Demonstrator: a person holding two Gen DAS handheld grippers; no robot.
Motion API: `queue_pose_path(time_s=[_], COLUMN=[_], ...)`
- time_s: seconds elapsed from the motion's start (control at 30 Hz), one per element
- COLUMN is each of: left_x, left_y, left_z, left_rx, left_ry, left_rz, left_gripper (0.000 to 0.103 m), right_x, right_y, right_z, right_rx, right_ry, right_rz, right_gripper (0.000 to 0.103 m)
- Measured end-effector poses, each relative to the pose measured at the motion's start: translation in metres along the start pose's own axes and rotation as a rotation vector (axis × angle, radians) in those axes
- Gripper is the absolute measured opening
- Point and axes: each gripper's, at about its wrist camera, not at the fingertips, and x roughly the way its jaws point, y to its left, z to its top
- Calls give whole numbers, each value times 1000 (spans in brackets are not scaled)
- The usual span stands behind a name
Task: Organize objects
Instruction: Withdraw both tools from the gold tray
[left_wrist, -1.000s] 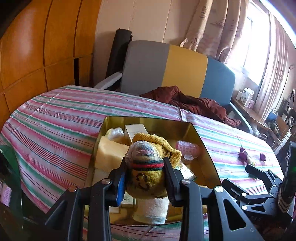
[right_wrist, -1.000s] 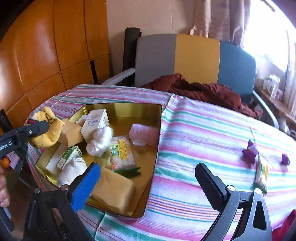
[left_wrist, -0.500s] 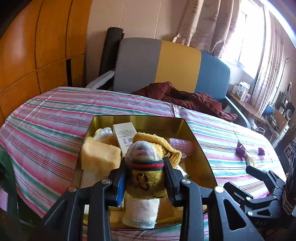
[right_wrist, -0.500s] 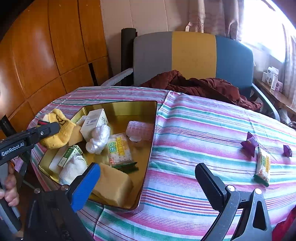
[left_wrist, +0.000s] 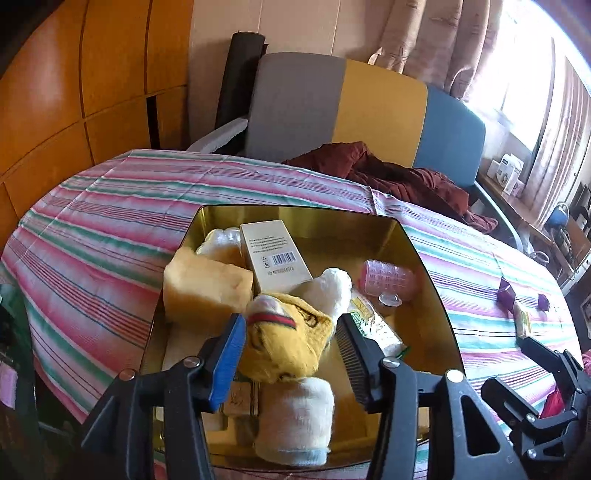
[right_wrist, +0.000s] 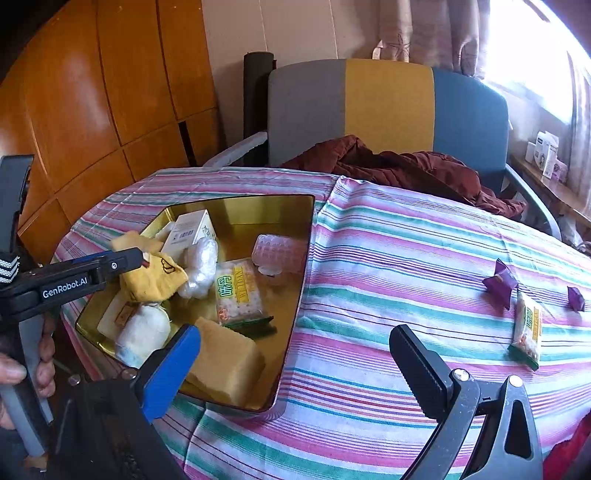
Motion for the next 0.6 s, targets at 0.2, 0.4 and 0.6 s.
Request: queue_pose_path(time_s=[0.2, 0.4, 0.6], left_x=[-15, -29, -42], left_y=[-1, 2, 2], left_z=[-2, -3, -5], left_rx=[16, 23, 35], left_ry=[-33, -65, -101], left_rz=[35, 56, 69], left_gripper=[52, 52, 52], right_x=[-1, -3, -7], right_y=[6, 11, 17], right_z=[-1, -1, 0], right_rx=[-12, -22, -26], right_ry=[-1, -6, -10], right_rz=[2, 3, 1], right_gripper=[103, 103, 103])
